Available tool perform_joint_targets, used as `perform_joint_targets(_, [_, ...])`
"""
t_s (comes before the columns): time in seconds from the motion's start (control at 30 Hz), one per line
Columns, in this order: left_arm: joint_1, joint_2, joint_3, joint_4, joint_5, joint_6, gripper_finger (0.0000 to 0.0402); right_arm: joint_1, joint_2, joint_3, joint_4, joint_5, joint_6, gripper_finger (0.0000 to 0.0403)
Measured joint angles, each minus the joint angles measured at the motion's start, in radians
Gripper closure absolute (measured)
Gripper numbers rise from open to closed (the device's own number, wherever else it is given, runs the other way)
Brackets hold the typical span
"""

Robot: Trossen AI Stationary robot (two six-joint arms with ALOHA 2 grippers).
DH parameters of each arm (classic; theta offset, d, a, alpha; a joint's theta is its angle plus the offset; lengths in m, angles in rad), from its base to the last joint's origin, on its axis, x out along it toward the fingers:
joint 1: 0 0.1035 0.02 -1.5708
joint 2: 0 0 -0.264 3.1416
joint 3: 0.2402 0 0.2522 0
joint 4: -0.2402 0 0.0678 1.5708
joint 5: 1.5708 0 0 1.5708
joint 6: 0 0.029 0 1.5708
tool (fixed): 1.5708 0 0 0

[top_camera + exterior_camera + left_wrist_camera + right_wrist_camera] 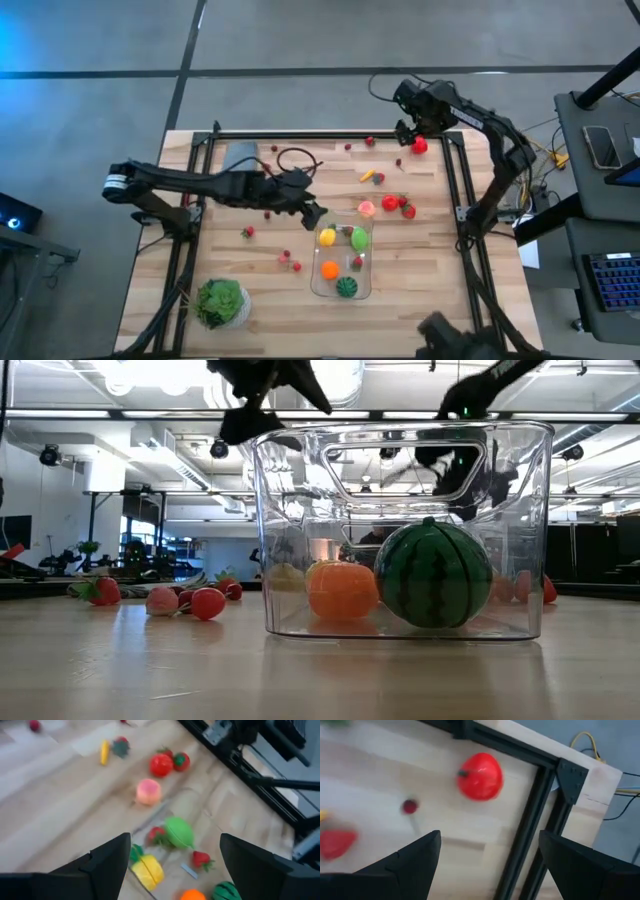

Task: Pick and placing Produce into tupperware
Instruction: Put the top tomato into the transparent bin

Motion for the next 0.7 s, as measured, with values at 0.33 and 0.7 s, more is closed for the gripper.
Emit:
perform_joint_targets(0.33, [0.006,-0.036,-0.002,-0.041,-0.055,0.000,0.0109,-0.082,0.179,-0.003,0.100,-0.061,-0.097,0.0074])
perform_joint_targets(0.7, [0.016,-0.029,-0.003,-0.088,-0.061,0.000,0.0109,-0.115,0.285,-0.003,0.143,-0.039,-0.176,0.0074])
